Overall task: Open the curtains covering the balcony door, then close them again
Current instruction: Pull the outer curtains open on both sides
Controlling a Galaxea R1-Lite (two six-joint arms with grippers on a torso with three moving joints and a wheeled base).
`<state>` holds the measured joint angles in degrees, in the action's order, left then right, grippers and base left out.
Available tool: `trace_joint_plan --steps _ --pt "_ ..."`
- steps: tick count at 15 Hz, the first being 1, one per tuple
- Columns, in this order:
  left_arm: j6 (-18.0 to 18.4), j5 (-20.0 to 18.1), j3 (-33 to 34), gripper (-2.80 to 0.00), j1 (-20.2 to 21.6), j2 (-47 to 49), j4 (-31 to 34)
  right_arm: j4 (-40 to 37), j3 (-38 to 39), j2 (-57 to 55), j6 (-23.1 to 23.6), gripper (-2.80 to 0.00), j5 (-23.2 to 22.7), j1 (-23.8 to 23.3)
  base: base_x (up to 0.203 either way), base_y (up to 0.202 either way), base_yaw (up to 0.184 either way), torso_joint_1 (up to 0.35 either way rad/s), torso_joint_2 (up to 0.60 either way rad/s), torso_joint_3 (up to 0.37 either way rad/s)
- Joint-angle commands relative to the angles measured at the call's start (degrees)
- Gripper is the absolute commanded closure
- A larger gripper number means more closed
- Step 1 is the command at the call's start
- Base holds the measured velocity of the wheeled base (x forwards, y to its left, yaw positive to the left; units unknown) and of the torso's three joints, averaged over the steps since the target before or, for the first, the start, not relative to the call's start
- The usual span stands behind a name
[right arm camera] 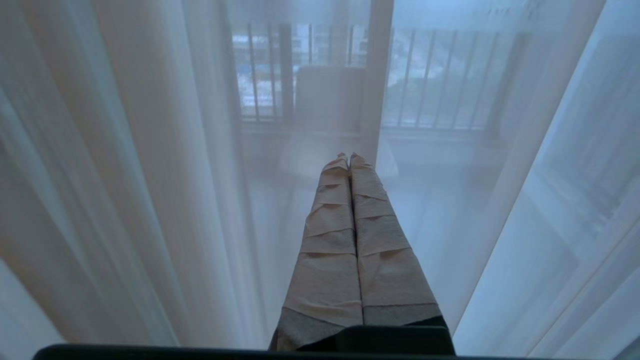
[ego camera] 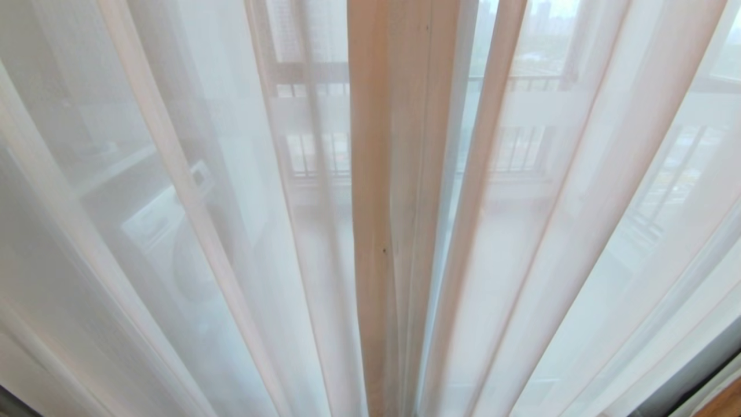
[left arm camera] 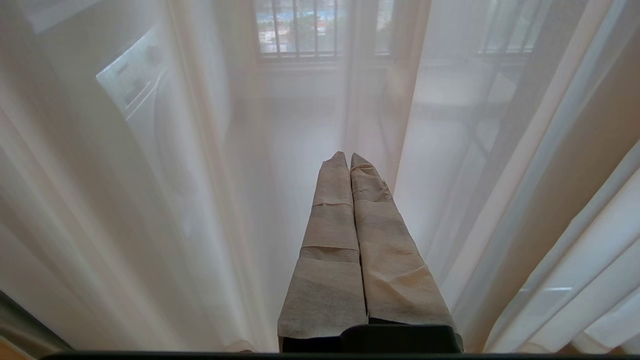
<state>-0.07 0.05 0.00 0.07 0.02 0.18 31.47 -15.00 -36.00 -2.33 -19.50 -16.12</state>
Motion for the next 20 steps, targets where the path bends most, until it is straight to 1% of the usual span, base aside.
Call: trace_joint_plan --steps 1,4,5,6,7,10,11,12,17,20 --pt "-0.02 0.04 0.0 0.0 0.01 -0.02 -0.01 -1.35 6.95 6.9 1.98 0.0 2.13 5.59 0.0 0.0 0.0 0.0 0.0 0.0" --pt "-0.02 0.04 0.0 0.0 0.01 -0.02 -0.01 -7.89 12.89 18.45 4.67 0.0 4.76 10.94 0.0 0.0 0.0 0.0 0.0 0.0" --pt "0.0 0.04 0.0 0.0 0.01 -0.02 -0.01 -12.31 13.82 22.14 5.31 0.0 6.67 13.68 0.0 0.0 0.0 0.0 0.0 0.0" --pt "0.07 0.04 0.0 0.0 0.01 -0.02 -0.01 -18.27 14.48 24.48 5.83 0.0 10.89 16.2 0.0 0.0 0.0 0.0 0.0 0.0" --pt "-0.02 0.04 0.0 0.0 0.01 -0.02 -0.01 -21.44 14.85 24.99 6.1 0.0 14.75 16.89 0.0 0.0 0.0 0.0 0.0 0.0" --pt "0.03 0.04 0.0 0.0 0.01 -0.02 -0.01 -26.72 15.0 25.8 6.78 0.0 20.62 17.08 0.0 0.0 0.0 0.0 0.0 0.0" --pt "0.0 0.04 0.0 0.0 0.01 -0.02 -0.01 -27.48 15.0 25.8 6.15 0.0 22.33 17.08 0.0 0.0 0.0 0.0 0.0 0.0" --pt "0.07 0.04 0.0 0.0 0.01 -0.02 -0.01 -27.55 15.0 26.28 5.9 0.0 22.46 17.04 0.0 0.0 0.0 0.0 0.0 0.0" --pt "-0.02 0.04 0.0 0.0 0.01 -0.02 -0.01 -31.15 15.0 35.83 5.81 0.0 20.48 16.57 0.0 0.0 0.0 0.0 0.0 0.0" --pt "-0.02 0.04 0.0 0.0 0.01 -0.02 -0.01 -31.29 15.0 35.91 4.26 0.0 20.46 16.56 0.0 0.0 0.0 0.0 0.0 0.0"
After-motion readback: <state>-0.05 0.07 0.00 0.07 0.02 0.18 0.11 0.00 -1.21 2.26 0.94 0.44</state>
